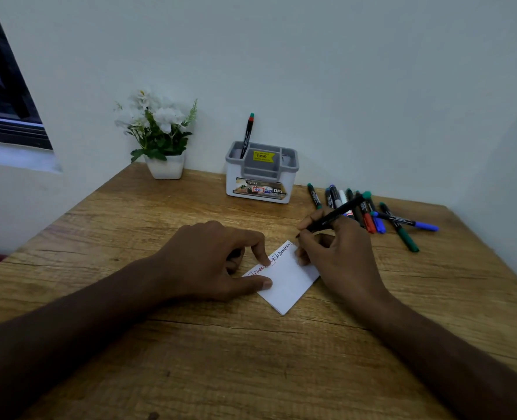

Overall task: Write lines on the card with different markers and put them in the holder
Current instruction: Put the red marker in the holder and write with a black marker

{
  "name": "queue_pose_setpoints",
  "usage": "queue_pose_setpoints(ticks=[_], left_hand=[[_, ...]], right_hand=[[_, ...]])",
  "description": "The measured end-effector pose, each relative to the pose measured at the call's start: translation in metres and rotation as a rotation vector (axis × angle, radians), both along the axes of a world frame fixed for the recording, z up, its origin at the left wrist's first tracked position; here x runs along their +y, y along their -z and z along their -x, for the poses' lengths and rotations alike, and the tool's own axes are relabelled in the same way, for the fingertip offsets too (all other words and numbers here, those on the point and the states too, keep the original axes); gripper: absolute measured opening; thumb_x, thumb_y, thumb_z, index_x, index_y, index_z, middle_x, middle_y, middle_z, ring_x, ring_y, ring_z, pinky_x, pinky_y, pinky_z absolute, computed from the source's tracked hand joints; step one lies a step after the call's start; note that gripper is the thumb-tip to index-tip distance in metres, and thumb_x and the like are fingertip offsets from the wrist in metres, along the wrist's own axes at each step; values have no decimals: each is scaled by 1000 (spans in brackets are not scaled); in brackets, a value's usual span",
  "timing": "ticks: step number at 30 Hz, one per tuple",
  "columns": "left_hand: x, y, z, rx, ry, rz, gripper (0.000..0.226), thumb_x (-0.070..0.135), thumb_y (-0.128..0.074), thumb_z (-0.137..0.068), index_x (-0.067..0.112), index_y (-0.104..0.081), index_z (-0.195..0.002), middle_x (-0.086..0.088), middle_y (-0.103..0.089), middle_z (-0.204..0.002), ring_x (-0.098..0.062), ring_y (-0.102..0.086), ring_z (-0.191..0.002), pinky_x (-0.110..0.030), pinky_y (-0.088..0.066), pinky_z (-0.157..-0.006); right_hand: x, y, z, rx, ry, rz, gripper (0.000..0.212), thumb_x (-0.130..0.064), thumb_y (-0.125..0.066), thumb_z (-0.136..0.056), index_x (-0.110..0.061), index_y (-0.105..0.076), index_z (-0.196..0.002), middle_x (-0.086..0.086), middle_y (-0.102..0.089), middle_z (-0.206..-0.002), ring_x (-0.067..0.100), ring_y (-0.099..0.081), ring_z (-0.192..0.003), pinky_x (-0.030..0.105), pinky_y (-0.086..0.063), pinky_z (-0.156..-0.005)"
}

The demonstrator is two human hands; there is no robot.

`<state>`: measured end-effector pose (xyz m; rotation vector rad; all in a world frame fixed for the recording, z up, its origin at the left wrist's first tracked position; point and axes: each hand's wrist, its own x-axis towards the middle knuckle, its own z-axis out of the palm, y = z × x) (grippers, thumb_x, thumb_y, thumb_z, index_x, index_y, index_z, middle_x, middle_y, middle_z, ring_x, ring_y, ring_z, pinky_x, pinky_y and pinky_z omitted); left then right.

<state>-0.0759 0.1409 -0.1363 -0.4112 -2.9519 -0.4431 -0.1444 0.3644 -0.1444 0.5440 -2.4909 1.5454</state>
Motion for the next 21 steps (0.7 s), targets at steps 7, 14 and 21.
queue_pose_setpoints(ticks=[7,14,21], left_hand=[[1,-2,-1,-16,-22,15,50,84,-57,-78,51,-54,-115,15,-58,-60,-1,-58,-64,-24,-44,-54],[5,-2,-2,-22,-75,-78,96,81,-69,-71,50,-20,-147,11,-60,-61,-3,-57,-57,-25,-39,-52],[7,-1,-1,-30,-93,-92,105,78,-71,-71,49,-13,-153,11,-64,-62,-4,-60,-58,-26,-45,-50]], right_hand=[[-3,-7,-14,-211,-97,345,16,2,-77,-88,-13,-75,-95,4,-80,-94,18,-79,-91,36,-66,-83],[-11,-8,-23,-504,-307,556,29,4,-50,-103,-2,-77,-93,13,-82,-104,29,-80,-93,35,-67,-81],[-12,-7,-23,-446,-300,483,15,4,-64,-97,-7,-73,-91,13,-79,-82,27,-78,-79,40,-66,-82]])
